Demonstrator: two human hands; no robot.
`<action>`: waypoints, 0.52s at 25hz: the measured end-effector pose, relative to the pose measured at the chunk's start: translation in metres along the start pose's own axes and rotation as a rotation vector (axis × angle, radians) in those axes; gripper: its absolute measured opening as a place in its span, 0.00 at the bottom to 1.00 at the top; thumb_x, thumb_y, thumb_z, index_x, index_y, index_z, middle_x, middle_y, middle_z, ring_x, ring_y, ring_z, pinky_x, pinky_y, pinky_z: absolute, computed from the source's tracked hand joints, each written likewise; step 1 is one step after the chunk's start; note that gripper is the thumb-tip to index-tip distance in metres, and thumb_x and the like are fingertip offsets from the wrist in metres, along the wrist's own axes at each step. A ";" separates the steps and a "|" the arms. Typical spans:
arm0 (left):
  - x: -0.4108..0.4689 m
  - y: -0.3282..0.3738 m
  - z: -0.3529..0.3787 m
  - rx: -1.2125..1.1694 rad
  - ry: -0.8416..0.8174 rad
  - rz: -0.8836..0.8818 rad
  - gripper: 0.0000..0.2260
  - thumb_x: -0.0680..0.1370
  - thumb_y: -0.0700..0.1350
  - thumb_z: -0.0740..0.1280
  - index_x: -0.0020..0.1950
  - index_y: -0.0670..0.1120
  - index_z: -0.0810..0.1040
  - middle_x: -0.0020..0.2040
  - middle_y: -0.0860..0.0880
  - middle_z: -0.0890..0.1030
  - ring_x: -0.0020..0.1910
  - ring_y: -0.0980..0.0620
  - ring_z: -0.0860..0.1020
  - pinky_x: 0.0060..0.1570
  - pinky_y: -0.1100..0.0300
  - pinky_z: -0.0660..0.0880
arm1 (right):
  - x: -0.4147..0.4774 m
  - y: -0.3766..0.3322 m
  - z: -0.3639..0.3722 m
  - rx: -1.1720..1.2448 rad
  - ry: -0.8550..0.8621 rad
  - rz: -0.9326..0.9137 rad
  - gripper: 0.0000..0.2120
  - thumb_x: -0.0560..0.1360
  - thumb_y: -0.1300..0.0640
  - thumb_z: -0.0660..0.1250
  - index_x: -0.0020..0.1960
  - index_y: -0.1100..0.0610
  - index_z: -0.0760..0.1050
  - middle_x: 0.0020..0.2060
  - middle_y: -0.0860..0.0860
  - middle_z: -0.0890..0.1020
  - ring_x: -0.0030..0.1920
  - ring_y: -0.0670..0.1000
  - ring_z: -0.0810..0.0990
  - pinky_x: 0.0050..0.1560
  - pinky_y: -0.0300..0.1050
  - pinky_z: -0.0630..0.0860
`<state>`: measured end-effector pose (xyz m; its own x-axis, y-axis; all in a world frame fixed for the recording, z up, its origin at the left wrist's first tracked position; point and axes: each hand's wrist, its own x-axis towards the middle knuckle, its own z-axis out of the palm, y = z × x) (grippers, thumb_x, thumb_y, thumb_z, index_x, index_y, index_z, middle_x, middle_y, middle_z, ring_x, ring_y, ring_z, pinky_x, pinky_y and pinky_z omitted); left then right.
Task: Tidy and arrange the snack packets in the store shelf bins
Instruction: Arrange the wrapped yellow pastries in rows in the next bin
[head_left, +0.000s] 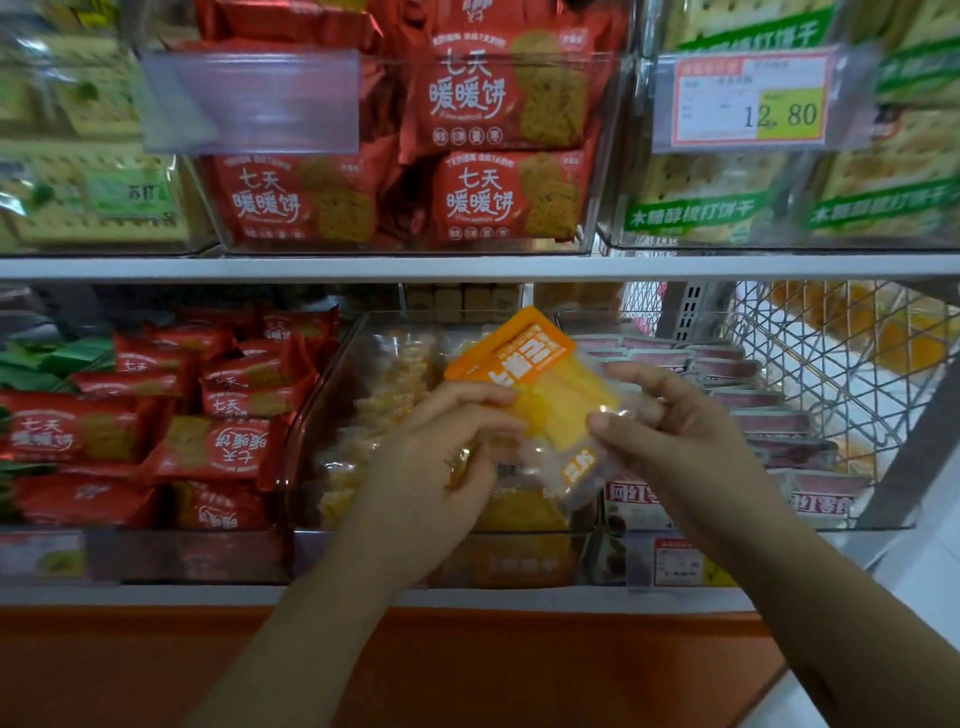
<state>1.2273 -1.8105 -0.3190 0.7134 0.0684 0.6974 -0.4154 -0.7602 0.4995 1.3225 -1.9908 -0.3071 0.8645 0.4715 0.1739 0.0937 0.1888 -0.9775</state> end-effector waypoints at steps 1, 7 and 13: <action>0.000 0.001 -0.003 -0.022 0.022 -0.056 0.13 0.73 0.35 0.65 0.52 0.50 0.80 0.57 0.58 0.75 0.52 0.62 0.77 0.52 0.72 0.72 | 0.000 -0.002 -0.002 -0.038 0.041 -0.041 0.14 0.67 0.63 0.70 0.51 0.56 0.75 0.38 0.53 0.83 0.37 0.52 0.83 0.36 0.48 0.80; 0.000 -0.012 -0.016 0.031 0.104 -0.325 0.12 0.77 0.38 0.64 0.55 0.54 0.78 0.51 0.62 0.78 0.50 0.67 0.76 0.47 0.70 0.75 | -0.006 -0.021 -0.007 -0.235 0.004 -0.284 0.10 0.66 0.56 0.67 0.47 0.53 0.77 0.36 0.48 0.83 0.39 0.42 0.82 0.34 0.34 0.78; -0.003 -0.016 -0.007 0.082 -0.160 -0.369 0.10 0.78 0.43 0.64 0.55 0.56 0.79 0.47 0.67 0.77 0.48 0.67 0.77 0.47 0.69 0.75 | -0.004 -0.015 0.000 -0.717 -0.093 -0.449 0.14 0.68 0.51 0.69 0.53 0.40 0.76 0.42 0.35 0.80 0.44 0.32 0.78 0.39 0.25 0.73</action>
<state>1.2279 -1.7941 -0.3250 0.8875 0.2496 0.3873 -0.0735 -0.7532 0.6537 1.3183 -1.9957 -0.2928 0.6293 0.5574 0.5416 0.7353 -0.2015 -0.6471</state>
